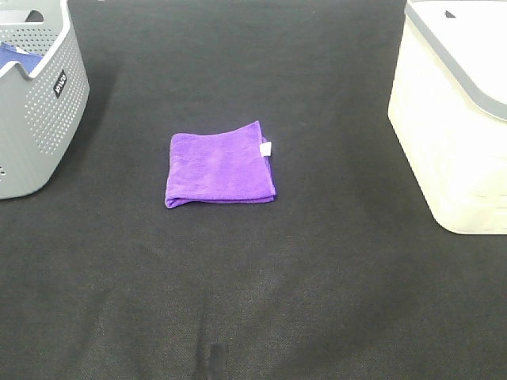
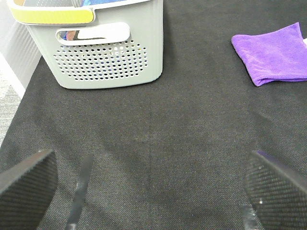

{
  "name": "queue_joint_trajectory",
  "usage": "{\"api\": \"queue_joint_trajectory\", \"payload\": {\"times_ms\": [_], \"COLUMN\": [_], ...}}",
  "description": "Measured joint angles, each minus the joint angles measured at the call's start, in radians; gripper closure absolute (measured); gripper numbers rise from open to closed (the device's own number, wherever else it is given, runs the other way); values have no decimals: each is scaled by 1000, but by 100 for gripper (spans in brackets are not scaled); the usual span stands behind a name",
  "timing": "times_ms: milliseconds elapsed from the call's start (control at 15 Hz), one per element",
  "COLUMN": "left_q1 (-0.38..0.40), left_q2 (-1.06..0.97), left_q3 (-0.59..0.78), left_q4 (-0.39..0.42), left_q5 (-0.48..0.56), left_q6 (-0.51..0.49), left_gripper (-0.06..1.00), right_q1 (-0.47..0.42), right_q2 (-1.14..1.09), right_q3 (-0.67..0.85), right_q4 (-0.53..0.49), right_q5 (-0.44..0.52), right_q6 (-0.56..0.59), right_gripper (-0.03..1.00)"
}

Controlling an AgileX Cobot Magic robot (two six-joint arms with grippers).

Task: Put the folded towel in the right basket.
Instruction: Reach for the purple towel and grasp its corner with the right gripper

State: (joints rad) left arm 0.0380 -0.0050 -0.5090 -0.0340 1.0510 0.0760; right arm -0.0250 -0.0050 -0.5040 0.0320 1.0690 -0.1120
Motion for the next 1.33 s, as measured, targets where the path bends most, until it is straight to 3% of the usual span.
{"api": "queue_joint_trajectory", "payload": {"times_ms": [200, 333, 467, 733, 933, 1067, 1333], "left_q1": [0, 0, 0, 0, 0, 0, 0], "left_q2": [0, 0, 0, 0, 0, 0, 0], "left_q3": [0, 0, 0, 0, 0, 0, 0], "left_q4": [0, 0, 0, 0, 0, 0, 0], "left_q5": [0, 0, 0, 0, 0, 0, 0], "left_q6": [0, 0, 0, 0, 0, 0, 0], "left_gripper": [-5, -5, -5, -5, -5, -5, -5], "right_q1": [0, 0, 0, 0, 0, 3, 203], "right_q2": [0, 60, 322, 905, 1181, 1311, 1630], "right_q3": [0, -36, -153, -528, -706, -773, -925], "right_q4": [0, 66, 149, 184, 227, 340, 370], "right_q5": [0, 22, 29, 44, 57, 52, -65], "right_q6": [0, 0, 0, 0, 0, -9, -8], "right_gripper": [1, 1, 1, 1, 1, 1, 4]}}
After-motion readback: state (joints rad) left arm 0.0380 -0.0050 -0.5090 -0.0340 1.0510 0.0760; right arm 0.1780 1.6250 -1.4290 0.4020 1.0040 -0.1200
